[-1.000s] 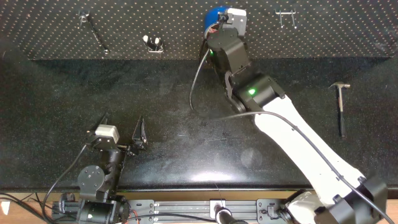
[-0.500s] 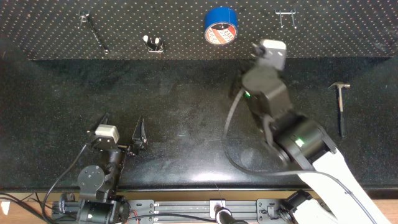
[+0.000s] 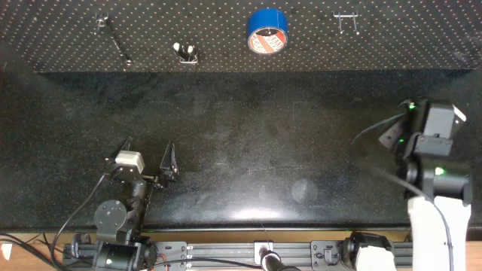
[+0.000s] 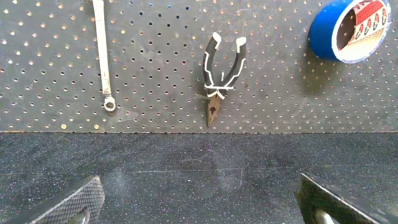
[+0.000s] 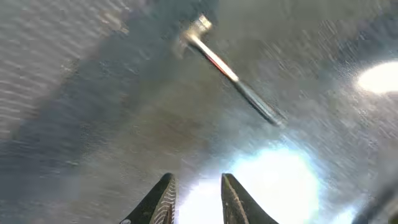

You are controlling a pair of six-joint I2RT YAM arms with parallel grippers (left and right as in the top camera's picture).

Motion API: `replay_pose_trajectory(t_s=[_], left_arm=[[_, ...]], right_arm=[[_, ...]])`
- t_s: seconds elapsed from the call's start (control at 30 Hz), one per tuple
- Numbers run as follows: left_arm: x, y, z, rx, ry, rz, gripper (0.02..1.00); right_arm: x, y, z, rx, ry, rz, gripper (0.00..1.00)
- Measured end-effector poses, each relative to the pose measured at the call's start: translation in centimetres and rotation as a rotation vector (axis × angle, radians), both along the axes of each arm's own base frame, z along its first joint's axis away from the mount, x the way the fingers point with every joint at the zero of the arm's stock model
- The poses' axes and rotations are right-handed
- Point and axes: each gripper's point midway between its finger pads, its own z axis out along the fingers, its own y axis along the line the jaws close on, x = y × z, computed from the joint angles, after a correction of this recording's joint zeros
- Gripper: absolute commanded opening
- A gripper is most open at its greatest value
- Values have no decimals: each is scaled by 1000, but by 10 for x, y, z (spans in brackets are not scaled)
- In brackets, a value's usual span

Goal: Place Tools Onto Pegboard

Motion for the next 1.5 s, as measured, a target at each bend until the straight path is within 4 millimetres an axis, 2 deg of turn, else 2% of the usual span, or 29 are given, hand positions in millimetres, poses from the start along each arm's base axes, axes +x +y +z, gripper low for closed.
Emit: replay_pose_trajectory(t_s=[0.13, 0.17, 0.23, 0.3, 0.4, 0.53, 0.63, 0.8, 0.87, 0.9, 1.0, 1.07, 1.2, 1.37, 1.5], left_arm=[[0, 0, 0, 0, 0, 2, 993], [0, 0, 0, 0, 0, 2, 993], [0, 0, 0, 0, 0, 2, 993], [0, 0, 0, 0, 0, 2, 996], [0, 0, 0, 0, 0, 2, 996], [0, 0, 0, 0, 0, 2, 993], [0, 0, 0, 0, 0, 2, 993], [0, 0, 0, 0, 0, 2, 993], [0, 0, 0, 0, 0, 2, 993], [0, 0, 0, 0, 0, 2, 993], [0, 0, 0, 0, 0, 2, 993], [0, 0, 0, 0, 0, 2, 993], [0, 0, 0, 0, 0, 2, 993], [0, 0, 0, 0, 0, 2, 993], [0, 0, 0, 0, 0, 2, 993]], right_arm=[[-15, -14, -39, 37, 223, 33, 299], [-19, -13, -49, 48, 293, 72, 356], [-23, -12, -61, 55, 404, 165, 535], [-17, -11, -71, 65, 475, 261, 781], [-6, -15, -82, 74, 538, 364, 803], [-6, -40, -92, 65, 620, 412, 807], [-3, -60, -89, 39, 642, 437, 807], [18, -95, -68, -36, 603, 459, 807], [22, -103, -68, -36, 609, 463, 807], [23, -105, -73, -25, 621, 472, 807], [21, -94, -91, 63, 653, 534, 807], [28, -90, -102, 95, 635, 573, 807], [37, -87, -111, 114, 610, 622, 807], [54, -97, -119, 61, 572, 653, 807], [50, -100, -136, 73, 631, 672, 809]])
